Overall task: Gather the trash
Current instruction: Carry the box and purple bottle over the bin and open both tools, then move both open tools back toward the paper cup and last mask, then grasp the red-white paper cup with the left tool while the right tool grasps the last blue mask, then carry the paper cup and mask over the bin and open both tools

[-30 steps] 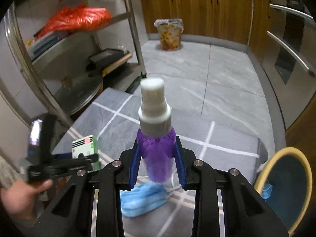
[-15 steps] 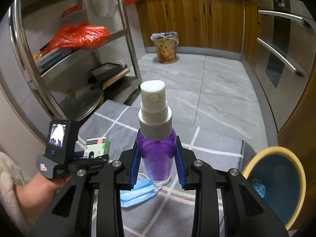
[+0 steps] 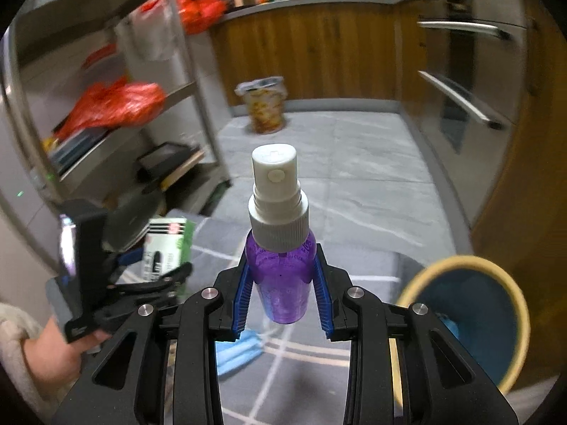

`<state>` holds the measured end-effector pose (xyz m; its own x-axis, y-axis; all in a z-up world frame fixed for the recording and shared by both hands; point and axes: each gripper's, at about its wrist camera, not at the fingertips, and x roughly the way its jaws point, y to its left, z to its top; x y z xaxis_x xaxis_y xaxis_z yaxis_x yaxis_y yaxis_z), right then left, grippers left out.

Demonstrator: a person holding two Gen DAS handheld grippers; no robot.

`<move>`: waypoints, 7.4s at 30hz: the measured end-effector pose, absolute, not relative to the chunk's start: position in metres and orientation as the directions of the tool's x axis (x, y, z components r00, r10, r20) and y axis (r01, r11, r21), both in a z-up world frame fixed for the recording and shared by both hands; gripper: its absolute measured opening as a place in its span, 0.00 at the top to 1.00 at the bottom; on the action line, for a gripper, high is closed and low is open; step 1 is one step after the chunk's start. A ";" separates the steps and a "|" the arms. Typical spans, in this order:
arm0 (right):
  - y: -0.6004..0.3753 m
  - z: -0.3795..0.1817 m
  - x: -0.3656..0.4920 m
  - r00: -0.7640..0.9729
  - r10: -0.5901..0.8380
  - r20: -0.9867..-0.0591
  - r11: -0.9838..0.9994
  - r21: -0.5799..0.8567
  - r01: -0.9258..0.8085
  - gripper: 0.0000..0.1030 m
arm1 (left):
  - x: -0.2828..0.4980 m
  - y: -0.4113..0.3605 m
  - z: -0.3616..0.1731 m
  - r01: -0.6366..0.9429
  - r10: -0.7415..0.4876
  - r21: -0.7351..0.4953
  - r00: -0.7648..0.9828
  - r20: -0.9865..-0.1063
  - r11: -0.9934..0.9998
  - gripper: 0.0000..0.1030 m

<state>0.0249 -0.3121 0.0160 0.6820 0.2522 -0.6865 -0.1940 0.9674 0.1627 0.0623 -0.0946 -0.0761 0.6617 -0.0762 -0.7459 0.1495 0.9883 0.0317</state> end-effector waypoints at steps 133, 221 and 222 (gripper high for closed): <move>-0.255 -0.097 0.040 0.316 0.241 -0.918 0.952 0.287 0.109 0.26 | -0.027 0.033 -0.147 0.274 -0.162 -0.060 0.366 -0.916 0.960 0.18; -0.489 -0.028 0.050 0.570 -0.237 -0.787 0.947 -0.056 0.317 0.57 | 0.064 -0.310 -0.091 0.805 -0.639 -0.154 0.322 -0.699 0.573 0.47; -0.488 -0.026 0.049 0.571 -0.241 -0.784 0.946 -0.059 0.318 0.53 | 0.063 -0.304 -0.088 0.801 -0.637 -0.154 0.326 -0.698 0.579 0.45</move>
<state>0.0494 -0.4876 -0.0263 0.5715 -0.2412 -0.7844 0.3179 0.9463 -0.0594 0.0633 -0.3042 -0.0878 0.3265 -0.6373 -0.6980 0.8005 0.5791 -0.1544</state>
